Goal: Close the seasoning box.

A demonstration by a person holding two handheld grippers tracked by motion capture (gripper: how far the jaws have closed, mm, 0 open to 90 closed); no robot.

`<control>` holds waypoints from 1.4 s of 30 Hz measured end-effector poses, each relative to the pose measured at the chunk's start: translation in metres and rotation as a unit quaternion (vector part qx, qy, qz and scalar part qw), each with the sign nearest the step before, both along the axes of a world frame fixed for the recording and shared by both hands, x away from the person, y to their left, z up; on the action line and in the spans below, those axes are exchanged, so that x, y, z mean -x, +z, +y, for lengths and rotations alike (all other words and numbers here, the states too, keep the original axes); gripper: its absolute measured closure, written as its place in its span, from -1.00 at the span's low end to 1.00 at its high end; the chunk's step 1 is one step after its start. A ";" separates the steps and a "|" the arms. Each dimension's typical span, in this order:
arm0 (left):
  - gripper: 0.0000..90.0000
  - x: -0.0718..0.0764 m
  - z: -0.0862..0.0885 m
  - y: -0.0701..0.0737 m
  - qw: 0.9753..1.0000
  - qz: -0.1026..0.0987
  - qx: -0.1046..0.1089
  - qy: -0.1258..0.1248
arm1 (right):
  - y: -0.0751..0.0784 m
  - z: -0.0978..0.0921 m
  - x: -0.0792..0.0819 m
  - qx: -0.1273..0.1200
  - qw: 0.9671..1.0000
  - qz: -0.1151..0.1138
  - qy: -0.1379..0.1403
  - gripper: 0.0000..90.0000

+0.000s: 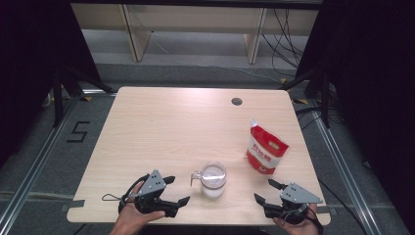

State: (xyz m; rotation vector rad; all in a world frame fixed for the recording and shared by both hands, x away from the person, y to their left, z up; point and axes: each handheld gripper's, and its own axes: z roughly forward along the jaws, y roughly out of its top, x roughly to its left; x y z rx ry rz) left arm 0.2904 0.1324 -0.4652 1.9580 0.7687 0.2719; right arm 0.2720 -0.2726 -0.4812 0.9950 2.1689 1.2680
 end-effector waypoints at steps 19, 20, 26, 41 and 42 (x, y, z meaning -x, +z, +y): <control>-0.64 0.009 0.013 -0.022 0.999 0.001 -0.037 -0.011 | 0.002 0.000 -0.002 0.004 1.000 -0.015 0.014 -0.37; -0.64 0.010 0.012 -0.025 0.999 0.000 -0.034 -0.008 | 0.001 0.000 -0.002 0.004 1.000 -0.017 0.018 -0.38; -0.64 0.011 0.015 -0.026 0.999 0.005 -0.037 -0.004 | 0.000 0.003 -0.003 0.009 1.000 -0.012 0.024 -0.52; -0.64 0.011 0.017 -0.028 0.999 0.010 -0.036 0.005 | -0.003 0.010 -0.002 0.015 0.999 0.004 0.037 -0.65; -0.64 0.010 0.017 -0.028 0.999 0.009 -0.036 0.005 | -0.003 0.010 -0.002 0.016 0.999 0.001 0.037 -0.65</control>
